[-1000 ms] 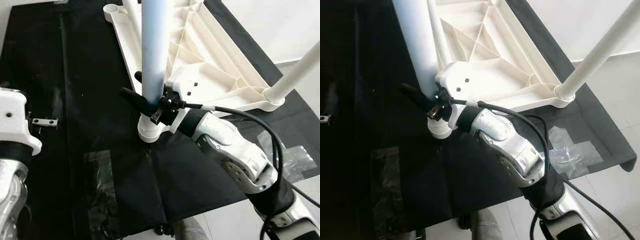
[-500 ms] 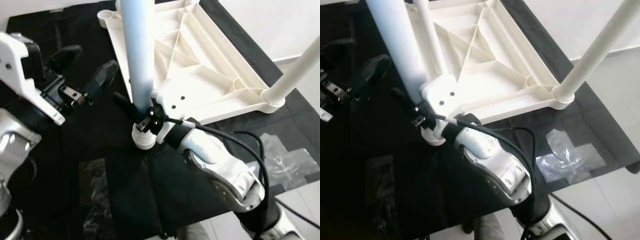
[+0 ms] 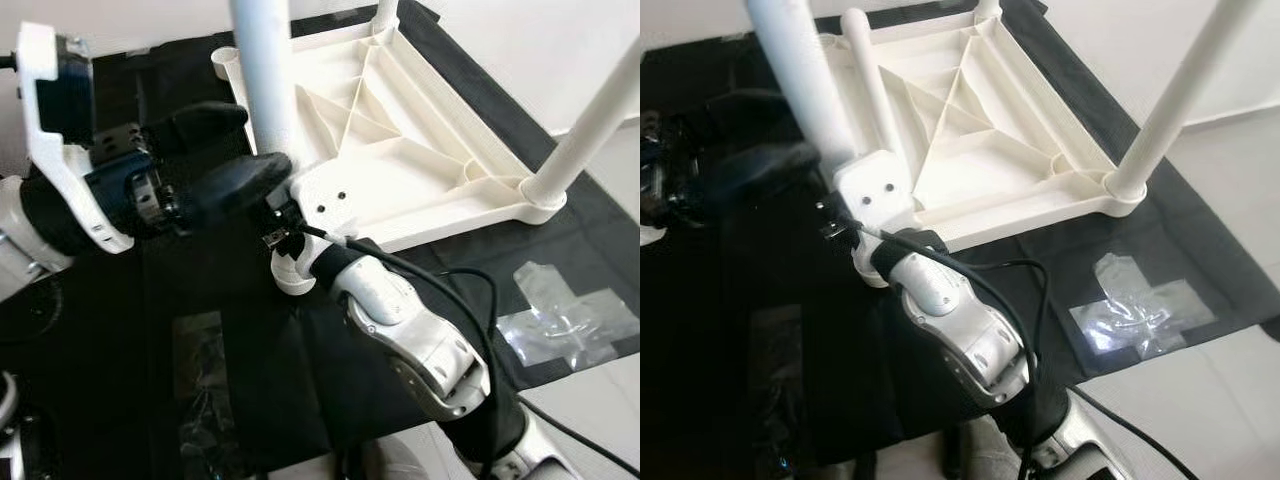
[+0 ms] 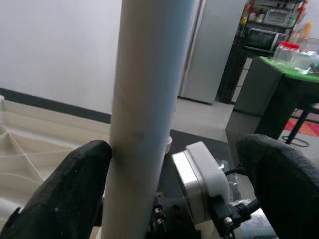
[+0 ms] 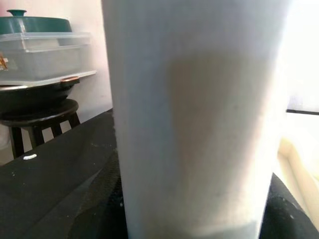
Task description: Building children table
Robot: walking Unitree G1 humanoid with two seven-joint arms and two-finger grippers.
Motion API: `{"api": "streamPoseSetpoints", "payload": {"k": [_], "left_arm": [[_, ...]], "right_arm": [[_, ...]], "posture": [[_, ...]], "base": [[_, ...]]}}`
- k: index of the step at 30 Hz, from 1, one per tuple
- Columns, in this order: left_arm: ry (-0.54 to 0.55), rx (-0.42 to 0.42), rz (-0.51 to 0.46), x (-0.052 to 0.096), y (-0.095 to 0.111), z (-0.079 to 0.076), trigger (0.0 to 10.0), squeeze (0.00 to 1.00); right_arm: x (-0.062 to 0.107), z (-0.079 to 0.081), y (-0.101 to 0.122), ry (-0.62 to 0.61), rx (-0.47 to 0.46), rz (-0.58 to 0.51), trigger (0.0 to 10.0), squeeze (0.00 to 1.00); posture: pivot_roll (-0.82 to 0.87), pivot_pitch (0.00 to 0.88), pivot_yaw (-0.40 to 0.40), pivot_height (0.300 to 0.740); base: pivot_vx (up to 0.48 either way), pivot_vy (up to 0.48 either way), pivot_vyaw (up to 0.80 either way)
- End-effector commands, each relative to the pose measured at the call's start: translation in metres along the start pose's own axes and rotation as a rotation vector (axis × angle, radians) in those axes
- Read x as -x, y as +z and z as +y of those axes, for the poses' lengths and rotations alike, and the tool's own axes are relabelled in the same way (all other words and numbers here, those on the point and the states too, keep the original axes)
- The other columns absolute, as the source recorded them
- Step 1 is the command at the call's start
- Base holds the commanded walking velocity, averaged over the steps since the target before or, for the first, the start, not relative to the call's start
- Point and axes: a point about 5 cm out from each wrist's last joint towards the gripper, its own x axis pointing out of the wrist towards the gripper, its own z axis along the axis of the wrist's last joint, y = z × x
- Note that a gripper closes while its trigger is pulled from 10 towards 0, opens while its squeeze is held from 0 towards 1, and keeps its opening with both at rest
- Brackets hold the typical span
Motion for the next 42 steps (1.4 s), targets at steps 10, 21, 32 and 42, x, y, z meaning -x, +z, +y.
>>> {"api": "streamPoseSetpoints", "payload": {"k": [10,21,32,42], "left_arm": [[0.048,-0.045,0.01,-0.043,-0.002,0.016,10.0,0.0],[0.111,-0.06,0.004,-0.047,0.003,0.029,0.0,0.0],[0.096,-0.039,0.017,-0.049,0.001,0.032,0.0,0.0],[0.088,-0.044,0.028,-0.048,0.002,0.032,0.0,0.0]], "right_arm": [[0.0,0.002,-0.051,0.007,0.012,0.223,10.0,0.0],[-0.003,0.003,-0.052,0.014,0.012,0.217,10.0,0.0],[-0.007,0.0,-0.049,0.028,0.035,0.194,10.0,0.0],[-0.014,-0.029,0.002,0.423,-0.038,-0.074,10.0,1.0]], "posture": [[0.03,0.246,0.03,0.74],[0.03,0.231,0.03,0.74],[0.02,0.232,0.028,0.74],[0.02,0.243,0.028,0.74]], "base": [[0.0,0.0,0.0],[0.0,0.0,0.0],[0.0,0.0,0.0],[0.0,0.0,0.0]]}}
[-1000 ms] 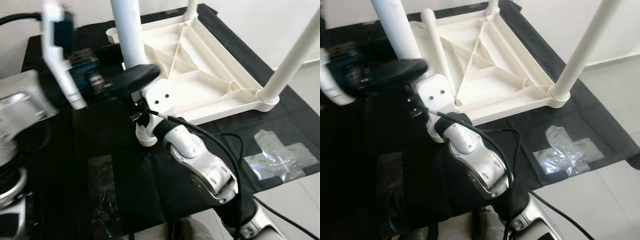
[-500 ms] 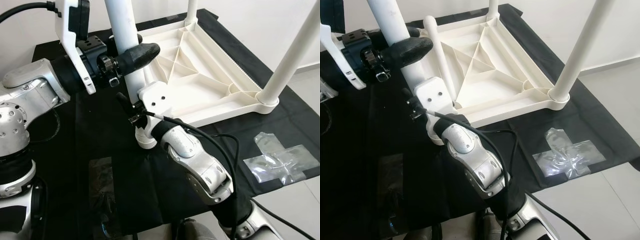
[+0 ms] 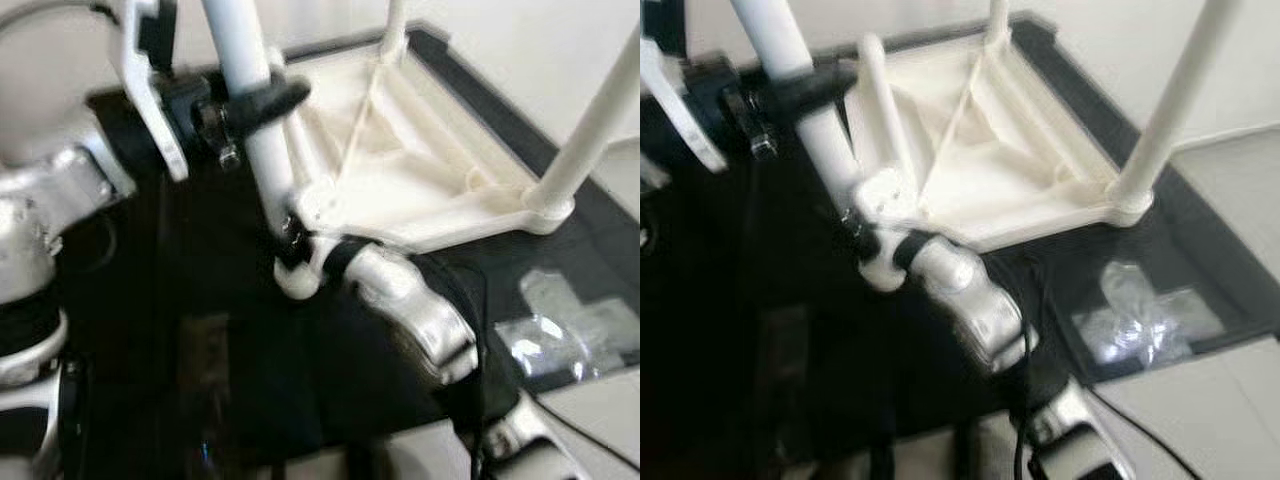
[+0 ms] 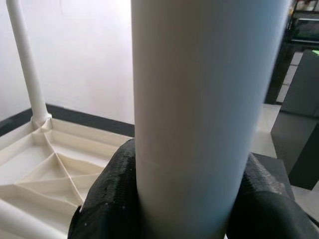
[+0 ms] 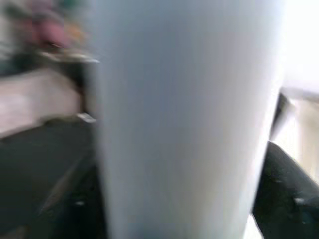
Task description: Building children table
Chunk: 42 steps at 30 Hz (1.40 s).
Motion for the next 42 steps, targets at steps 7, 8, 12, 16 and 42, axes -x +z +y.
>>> {"api": "streamPoseSetpoints", "payload": {"k": [7,8,12,16,42], "left_arm": [[-0.031,0.017,0.041,-0.001,-0.005,-0.003,0.0,0.0],[-0.033,0.017,0.041,-0.001,-0.004,-0.004,0.0,0.0],[-0.037,0.016,0.043,-0.001,-0.004,-0.005,0.0,0.0],[-0.045,0.015,0.044,-0.001,-0.003,-0.007,0.0,0.0],[-0.019,0.0,0.009,0.0,0.001,-0.011,10.0,0.0]], "right_arm": [[0.016,-0.017,0.022,0.537,0.078,-0.059,10.0,0.0],[0.016,-0.025,0.022,0.588,0.093,-0.032,10.0,0.0],[0.011,-0.039,0.027,0.653,0.12,-0.003,10.0,0.0],[0.001,-0.052,0.036,0.662,0.122,-0.016,10.0,0.0],[-0.009,-0.053,0.023,0.781,0.024,-0.044,0.0,0.0]], "posture": [[0.03,0.252,0.027,0.74],[0.04,0.254,0.026,0.74],[0.05,0.261,0.023,0.74],[0.05,0.266,0.021,0.74],[0.04,0.276,-0.005,0.74]], "base": [[0.0,0.0,0.0],[0.0,0.0,0.0],[0.0,0.0,0.0],[0.0,0.0,0.0],[0.0,0.0,0.0]]}}
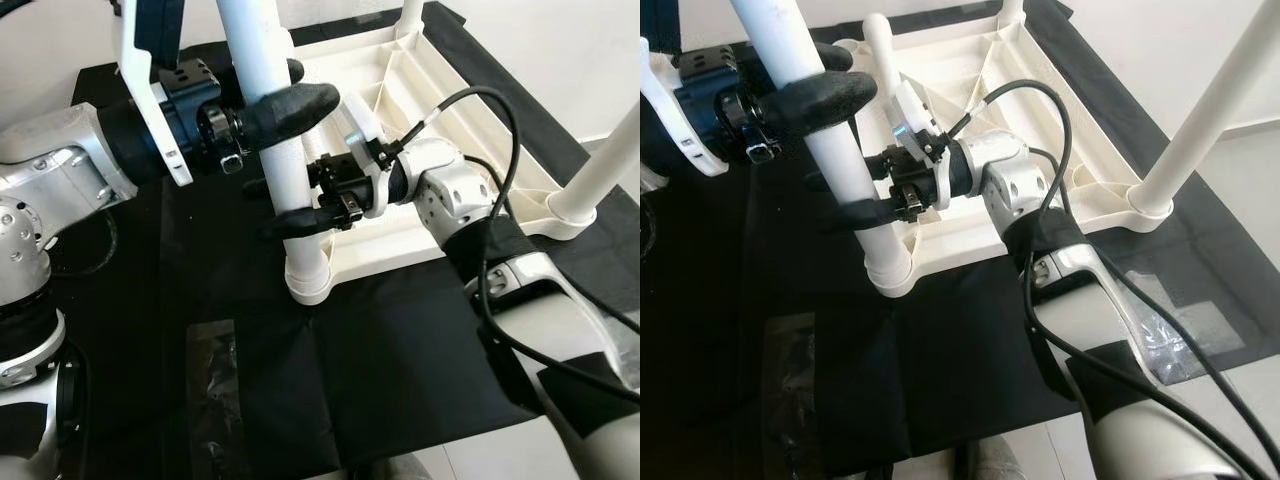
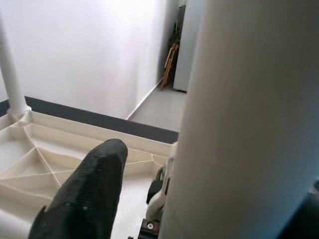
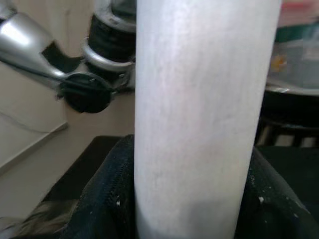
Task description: Building children table
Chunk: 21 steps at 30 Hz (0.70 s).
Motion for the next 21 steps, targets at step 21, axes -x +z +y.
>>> {"api": "streamPoseSetpoints", "payload": {"k": [21], "left_arm": [[0.072,-0.018,0.032,0.004,-0.005,0.004,10.0,0.0]], "right_arm": [[-0.06,0.041,-0.067,-0.998,-0.166,0.201,0.0,0.0]], "posture": [[0.02,0.256,0.002,0.74]], "base": [[0.0,0.0,0.0]]}}
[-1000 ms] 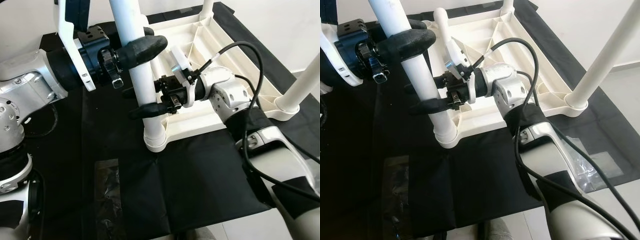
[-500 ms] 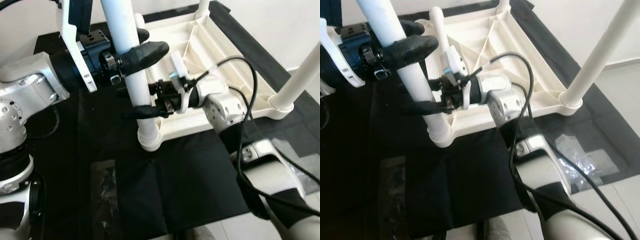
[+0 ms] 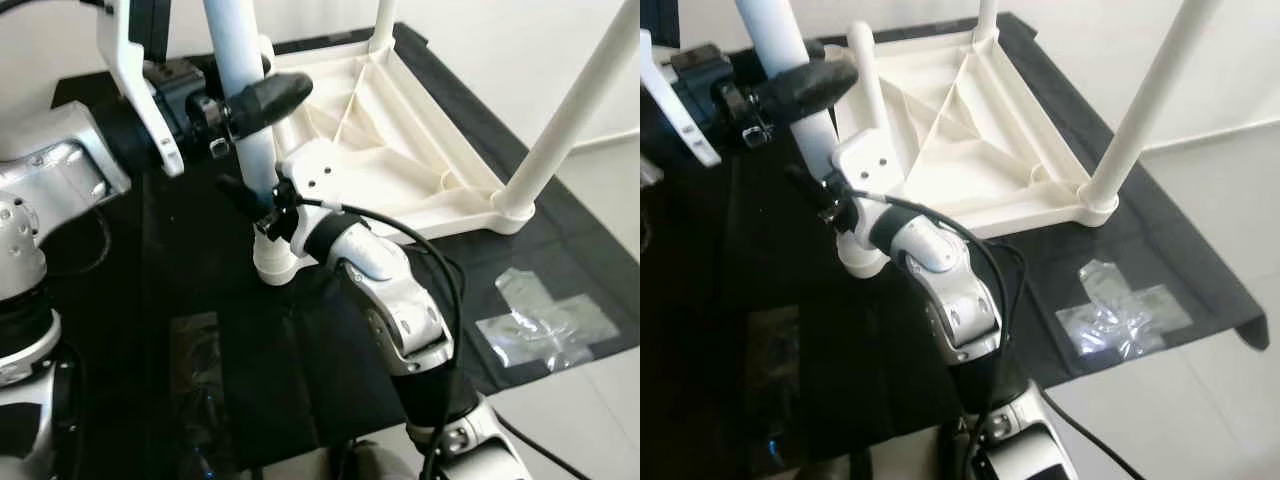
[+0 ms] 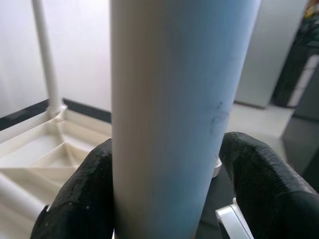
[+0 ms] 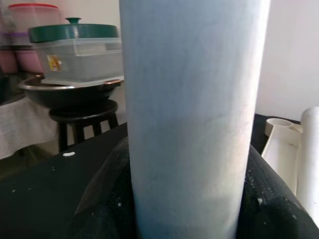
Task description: Building children table
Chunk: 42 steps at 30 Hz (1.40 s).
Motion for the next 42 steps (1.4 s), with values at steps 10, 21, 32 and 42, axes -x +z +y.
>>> {"api": "streamPoseSetpoints", "payload": {"k": [10,21,32,42], "left_arm": [[-0.011,-0.018,0.023,0.001,-0.003,-0.001,0.0,0.0],[-0.038,-0.001,0.032,0.0,-0.003,-0.002,0.0,0.0],[-0.069,0.003,0.024,0.002,-0.001,-0.01,0.0,0.0],[-0.076,0.002,0.02,0.001,-0.001,-0.012,0.0,0.0]], "right_arm": [[0.009,0.014,-0.022,-0.015,-0.064,0.16,10.0,0.0],[0.01,-0.032,0.018,0.696,0.024,-0.009,10.0,1.0],[-0.012,-0.054,0.04,0.934,0.057,-0.003,0.0,0.0],[-0.01,-0.057,0.039,1.056,0.032,-0.012,0.0,0.0]], "posture": [[0.02,0.262,0.008,0.74],[0.05,0.272,-0.004,0.74],[0.07,0.285,-0.008,0.74],[0.07,0.282,-0.017,0.74]], "base": [[0.0,0.0,0.0],[0.0,0.0,0.0],[0.0,0.0,0.0],[0.0,0.0,0.0]]}}
